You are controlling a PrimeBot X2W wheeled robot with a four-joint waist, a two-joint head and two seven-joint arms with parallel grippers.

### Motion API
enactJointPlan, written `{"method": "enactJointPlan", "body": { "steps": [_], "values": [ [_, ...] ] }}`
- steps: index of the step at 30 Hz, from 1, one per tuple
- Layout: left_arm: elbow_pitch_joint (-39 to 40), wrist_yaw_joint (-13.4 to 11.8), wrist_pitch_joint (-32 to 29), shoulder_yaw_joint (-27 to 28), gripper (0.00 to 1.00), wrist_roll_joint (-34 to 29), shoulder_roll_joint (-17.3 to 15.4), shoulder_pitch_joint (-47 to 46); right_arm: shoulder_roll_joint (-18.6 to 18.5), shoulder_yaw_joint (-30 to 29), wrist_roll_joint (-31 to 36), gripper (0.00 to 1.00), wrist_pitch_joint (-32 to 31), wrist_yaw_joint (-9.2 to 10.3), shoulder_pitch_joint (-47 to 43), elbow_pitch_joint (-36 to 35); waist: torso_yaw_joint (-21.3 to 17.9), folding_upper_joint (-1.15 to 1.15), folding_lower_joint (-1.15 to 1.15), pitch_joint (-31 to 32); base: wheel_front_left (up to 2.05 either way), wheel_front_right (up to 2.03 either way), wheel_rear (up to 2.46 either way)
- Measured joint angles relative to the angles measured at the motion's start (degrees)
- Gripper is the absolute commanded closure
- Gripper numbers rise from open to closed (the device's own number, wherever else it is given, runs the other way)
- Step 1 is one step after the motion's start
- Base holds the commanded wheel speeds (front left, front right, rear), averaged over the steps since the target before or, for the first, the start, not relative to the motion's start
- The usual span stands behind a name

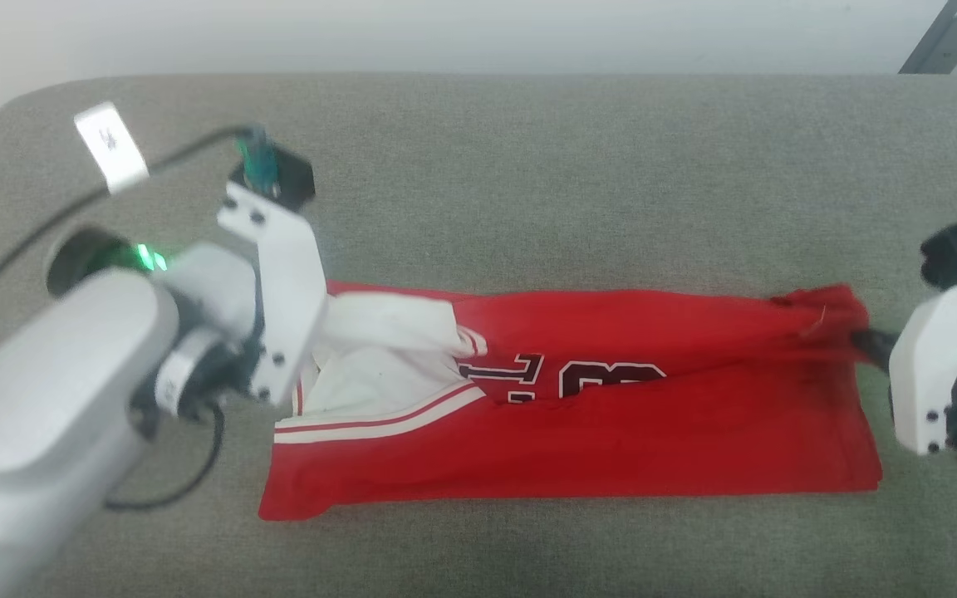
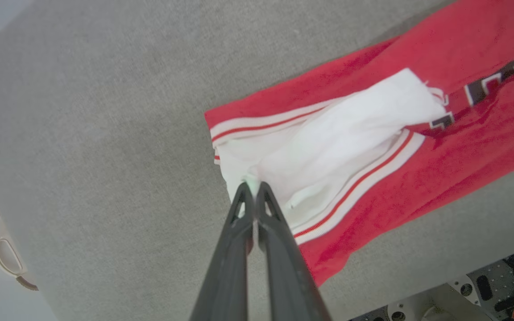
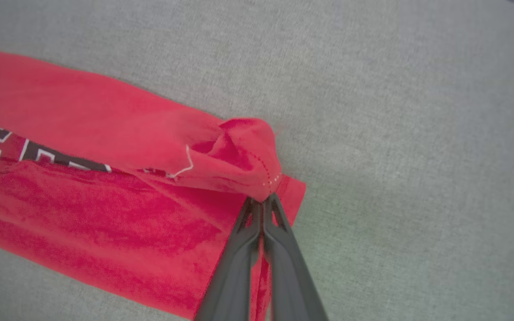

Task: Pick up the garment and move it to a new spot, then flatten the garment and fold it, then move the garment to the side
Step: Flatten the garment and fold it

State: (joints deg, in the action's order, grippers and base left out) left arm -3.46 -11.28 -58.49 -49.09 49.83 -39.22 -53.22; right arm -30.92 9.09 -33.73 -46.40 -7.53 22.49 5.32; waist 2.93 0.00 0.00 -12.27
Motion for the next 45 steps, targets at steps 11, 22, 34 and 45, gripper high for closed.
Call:
{"method": "enactJointPlan", "body": {
  "steps": [11,22,34,45],
  "values": [
    [0.7,-2.3,2.8,-0.9,1.0,4.2,0.1,11.2,4.5,-3.3,2.8,1.0,-1.2,0.0,-6.4,1.5,-0.3,0.0,0.0,0.6,0.0,0.0,0.0],
    [-6.7,0.0,7.0,-0.5,0.31,6.0,2.4,12.5,6.4,-1.4,3.7,0.0,-1.2,0.0,-4.5,4.6,-0.6,0.0,0.0,2.5,0.0,0.0,0.0],
    [-3.1,-0.1,15.6,1.4,0.0,4.6,1.2,16.2,6.3,-4.5,3.1,0.0,-0.9,0.0,-5.7,3.9,0.2,0.0,0.0,7.0,0.0,0.0,0.0],
    [0.9,-1.8,36.4,6.5,0.0,1.4,-1.9,26.1,7.7,-11.2,5.7,0.0,-0.1,0.0,-9.6,8.4,2.9,0.0,0.0,10.8,0.0,0.0,0.0]
  ]
}}
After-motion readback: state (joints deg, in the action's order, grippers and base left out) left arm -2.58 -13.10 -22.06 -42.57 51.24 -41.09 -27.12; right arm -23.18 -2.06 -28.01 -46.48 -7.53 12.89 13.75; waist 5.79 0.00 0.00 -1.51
